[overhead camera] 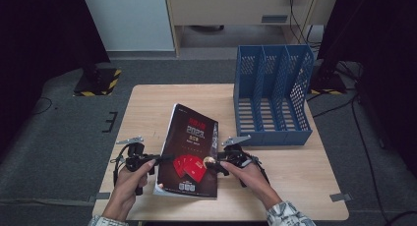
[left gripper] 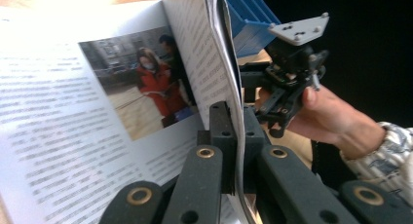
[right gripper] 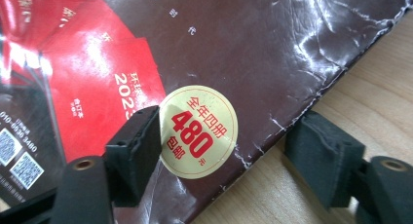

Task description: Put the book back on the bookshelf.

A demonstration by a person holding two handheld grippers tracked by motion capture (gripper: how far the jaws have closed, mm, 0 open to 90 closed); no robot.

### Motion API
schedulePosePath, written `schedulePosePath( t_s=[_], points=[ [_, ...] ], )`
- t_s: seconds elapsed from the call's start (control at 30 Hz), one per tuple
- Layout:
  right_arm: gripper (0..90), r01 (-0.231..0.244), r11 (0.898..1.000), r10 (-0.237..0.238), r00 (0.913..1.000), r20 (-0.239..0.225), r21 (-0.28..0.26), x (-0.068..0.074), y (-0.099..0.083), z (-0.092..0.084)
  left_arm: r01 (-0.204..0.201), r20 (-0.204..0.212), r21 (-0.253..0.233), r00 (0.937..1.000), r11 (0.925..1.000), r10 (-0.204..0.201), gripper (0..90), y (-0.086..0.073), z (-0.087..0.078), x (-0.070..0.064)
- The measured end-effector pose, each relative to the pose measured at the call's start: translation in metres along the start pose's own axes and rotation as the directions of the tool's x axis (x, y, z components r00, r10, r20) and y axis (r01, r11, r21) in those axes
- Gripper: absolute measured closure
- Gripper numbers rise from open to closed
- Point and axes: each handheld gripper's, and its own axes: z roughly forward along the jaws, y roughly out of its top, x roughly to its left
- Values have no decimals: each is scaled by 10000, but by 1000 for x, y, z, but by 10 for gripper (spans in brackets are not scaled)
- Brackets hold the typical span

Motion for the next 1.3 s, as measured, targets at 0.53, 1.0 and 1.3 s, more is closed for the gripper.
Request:
schedulePosePath(
  t_s=[0.53, 1.0, 1.3],
  points=[
    [286, -119, 9999, 117, 9992, -379, -53, -4, -1, 8, -32, -628, 167, 9980, 9999, 43, 888, -3, 3, 11],
    [321, 52, 10000, -52, 10000, -66, 55, -1, -1, 9, -1447, -3379, 1930, 9188, 9705, 2041, 668, -15, 15, 27],
    [320, 22, 9999, -22, 10000, 9, -125, 1, -2, 10, -1778, -4707, 1121, 8570, 9777, 2099, 512, -14, -7, 39]
  ],
)
